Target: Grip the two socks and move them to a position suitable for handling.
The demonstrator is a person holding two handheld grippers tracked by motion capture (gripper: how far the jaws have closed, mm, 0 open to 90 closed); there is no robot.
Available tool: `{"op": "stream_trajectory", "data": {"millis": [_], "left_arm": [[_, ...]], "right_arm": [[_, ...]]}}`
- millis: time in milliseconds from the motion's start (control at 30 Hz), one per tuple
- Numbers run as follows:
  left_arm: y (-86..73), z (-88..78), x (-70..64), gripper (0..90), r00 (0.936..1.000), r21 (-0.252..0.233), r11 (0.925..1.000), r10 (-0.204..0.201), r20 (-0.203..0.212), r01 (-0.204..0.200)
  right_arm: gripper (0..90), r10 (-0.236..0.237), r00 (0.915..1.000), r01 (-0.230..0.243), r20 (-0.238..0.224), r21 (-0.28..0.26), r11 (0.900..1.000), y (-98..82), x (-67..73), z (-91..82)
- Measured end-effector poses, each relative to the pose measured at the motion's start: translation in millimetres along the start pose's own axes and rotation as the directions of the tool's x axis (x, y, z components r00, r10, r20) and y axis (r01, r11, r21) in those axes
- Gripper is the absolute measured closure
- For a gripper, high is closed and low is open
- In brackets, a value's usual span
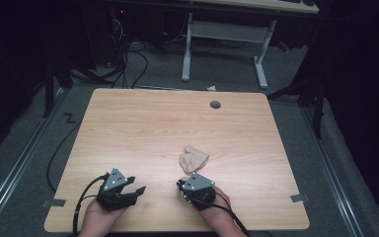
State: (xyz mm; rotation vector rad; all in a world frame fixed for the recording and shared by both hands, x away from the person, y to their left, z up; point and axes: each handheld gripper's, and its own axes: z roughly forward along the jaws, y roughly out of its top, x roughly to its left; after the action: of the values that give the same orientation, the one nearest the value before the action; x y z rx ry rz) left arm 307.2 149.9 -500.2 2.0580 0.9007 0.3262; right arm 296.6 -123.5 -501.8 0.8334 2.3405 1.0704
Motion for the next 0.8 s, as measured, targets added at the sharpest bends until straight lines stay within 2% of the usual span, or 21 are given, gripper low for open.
{"op": "stream_trajectory", "data": {"millis": [133, 200, 267, 433, 600, 800], "left_arm": [[8.8, 14.8, -13.8, 48.0, 0.9988, 0.009, 0.9997, 0.023, 0.044, -0.023], [15.3, 22.8, -20.9, 56.8, 0.9974, 0.008, 0.9997, 0.024, 0.068, -0.025], [20.8, 29.9, -26.6, 61.7, 0.9953, 0.001, 0.9997, 0.024, 0.094, -0.024], [27.9, 47.0, -44.9, 71.3, 0.9895, 0.013, 0.9968, 0.077, 0.122, -0.079], [32.5, 64.8, -55.6, 71.2, 0.985, 0.026, 0.9957, 0.084, 0.151, -0.089], [37.0, 79.0, -68.8, 70.5, 0.9769, 0.033, 0.991, 0.122, 0.175, -0.13]], "right_arm": [[85.1, 0.022, 0.9996, -0.021, 0.017, -0.041, 0.999, -3.5, -5.4, -11.3], [85.1, 0.041, 0.9989, -0.039, 0.023, -0.069, 0.997, -6.5, -9.3, -17.2], [85.1, 0.055, 0.9981, -0.052, 0.029, -0.082, 0.995, -9.1, -12.5, -20.8], [85.1, 0.103, 0.994, -0.098, 0.038, -0.115, 0.989, -15.4, -20.0, -30.2], [85.2, 0.117, 0.9915, -0.11, 0.058, -0.116, 0.987, -21.3, -22.5, -35.8], [85.1, 0.117, 0.9909, -0.109, 0.067, -0.11, 0.988, -24.3, -23.3, -39.1]]}}
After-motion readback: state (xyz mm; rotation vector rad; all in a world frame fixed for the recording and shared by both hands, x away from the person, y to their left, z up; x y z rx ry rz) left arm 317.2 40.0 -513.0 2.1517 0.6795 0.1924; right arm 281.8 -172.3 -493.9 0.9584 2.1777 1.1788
